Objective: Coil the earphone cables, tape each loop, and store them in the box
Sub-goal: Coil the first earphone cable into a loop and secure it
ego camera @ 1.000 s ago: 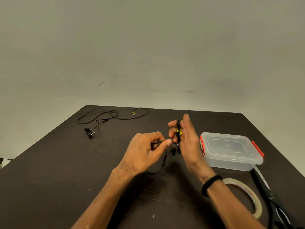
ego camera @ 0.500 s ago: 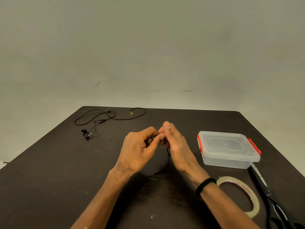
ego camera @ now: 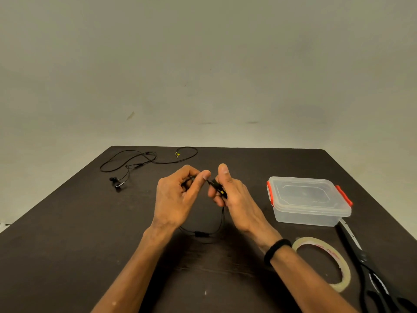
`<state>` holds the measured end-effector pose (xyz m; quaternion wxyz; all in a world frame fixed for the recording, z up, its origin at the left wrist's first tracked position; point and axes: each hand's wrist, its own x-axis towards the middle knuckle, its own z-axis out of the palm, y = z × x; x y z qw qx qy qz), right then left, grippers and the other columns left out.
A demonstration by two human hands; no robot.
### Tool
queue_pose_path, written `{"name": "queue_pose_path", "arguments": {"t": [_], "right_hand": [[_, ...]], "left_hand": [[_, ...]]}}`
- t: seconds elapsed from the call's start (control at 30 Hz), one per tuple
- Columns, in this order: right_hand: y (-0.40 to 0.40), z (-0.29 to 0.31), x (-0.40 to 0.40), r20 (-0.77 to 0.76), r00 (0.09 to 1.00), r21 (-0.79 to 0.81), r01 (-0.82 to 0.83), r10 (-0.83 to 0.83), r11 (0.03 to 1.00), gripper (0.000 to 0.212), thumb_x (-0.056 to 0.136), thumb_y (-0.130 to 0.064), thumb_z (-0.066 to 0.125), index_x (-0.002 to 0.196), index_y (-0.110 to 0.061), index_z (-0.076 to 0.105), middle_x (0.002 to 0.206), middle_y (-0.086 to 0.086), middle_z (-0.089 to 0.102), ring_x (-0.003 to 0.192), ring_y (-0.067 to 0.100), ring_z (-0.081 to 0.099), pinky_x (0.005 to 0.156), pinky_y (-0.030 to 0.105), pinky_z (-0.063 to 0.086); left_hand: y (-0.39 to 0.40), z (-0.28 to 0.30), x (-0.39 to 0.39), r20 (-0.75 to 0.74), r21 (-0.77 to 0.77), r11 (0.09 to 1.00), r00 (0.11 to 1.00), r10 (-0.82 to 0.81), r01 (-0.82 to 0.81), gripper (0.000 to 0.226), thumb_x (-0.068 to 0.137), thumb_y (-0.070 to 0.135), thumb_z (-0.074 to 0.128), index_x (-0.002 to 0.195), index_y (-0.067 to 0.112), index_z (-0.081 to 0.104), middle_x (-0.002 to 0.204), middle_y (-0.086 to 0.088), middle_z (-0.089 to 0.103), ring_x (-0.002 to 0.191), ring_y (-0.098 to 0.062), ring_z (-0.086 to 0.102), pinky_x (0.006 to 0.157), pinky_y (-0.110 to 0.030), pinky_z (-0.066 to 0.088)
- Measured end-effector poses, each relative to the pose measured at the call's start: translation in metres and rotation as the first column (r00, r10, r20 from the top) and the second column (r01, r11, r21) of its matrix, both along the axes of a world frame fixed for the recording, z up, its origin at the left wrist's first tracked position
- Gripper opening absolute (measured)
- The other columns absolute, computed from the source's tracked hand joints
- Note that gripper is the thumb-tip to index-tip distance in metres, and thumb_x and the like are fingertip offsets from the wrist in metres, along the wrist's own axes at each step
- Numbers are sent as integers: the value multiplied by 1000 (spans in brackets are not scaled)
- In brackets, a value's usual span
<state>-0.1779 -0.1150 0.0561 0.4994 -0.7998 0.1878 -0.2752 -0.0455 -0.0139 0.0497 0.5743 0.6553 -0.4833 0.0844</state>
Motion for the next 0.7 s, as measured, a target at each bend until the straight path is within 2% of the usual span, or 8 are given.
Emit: {"name": "queue_pose_path", "arguments": {"t": [0.07,0.2,0.3,0.4,0.53,0.7], "right_hand": [[-1,0,1,9,999,39,-31,31,999,89,98,-80,11,79,-13,67,63,-3,53,65,14,49,73,40,41],[-2,1,2,58,992,197,-118,108,973,97,96,-82,12,79,-1,63,63,1,50,60,13,43,69,29,36],[-2,4,1,98,982,336,-184,161,924,91,99,-78,11,77,-6,63,60,2,46,53,10,39,61,27,32],[-5,8,-1,201,946,492,-323,255,809,87,99,-77,15,74,-8,61,58,5,41,52,15,29,58,31,27],[-8,13,-1,362,877,663,-481,316,574,83,100,-76,27,78,-4,62,57,8,39,61,26,11,58,34,27],[-13,11,0,503,819,712,-573,275,405,72,104,-65,33,83,-1,60,59,9,40,62,23,14,60,34,29]], "left_hand": [[0,-1,1,-21,-1,1000,1000,13,-13,25,99,41,67,81,23,69,57,-3,53,50,-20,44,48,-37,38],[0,-2,1,-11,1,1000,1000,10,-10,26,101,42,63,82,24,67,60,-3,56,53,-26,47,50,-44,40],[0,-2,0,-12,-8,1000,1000,27,-27,25,101,41,64,82,24,67,60,-3,56,52,-26,47,49,-42,38],[-2,-3,-1,-22,-15,999,999,28,-28,26,101,41,63,81,24,65,59,-3,54,53,-26,47,50,-41,37],[-5,-9,-1,-37,2,1000,999,9,-9,37,102,53,55,83,24,66,61,-4,55,54,-27,47,49,-43,38],[-10,-15,-5,-17,52,998,999,-31,32,42,105,54,45,83,23,61,63,0,54,57,-26,50,53,-49,43]]}}
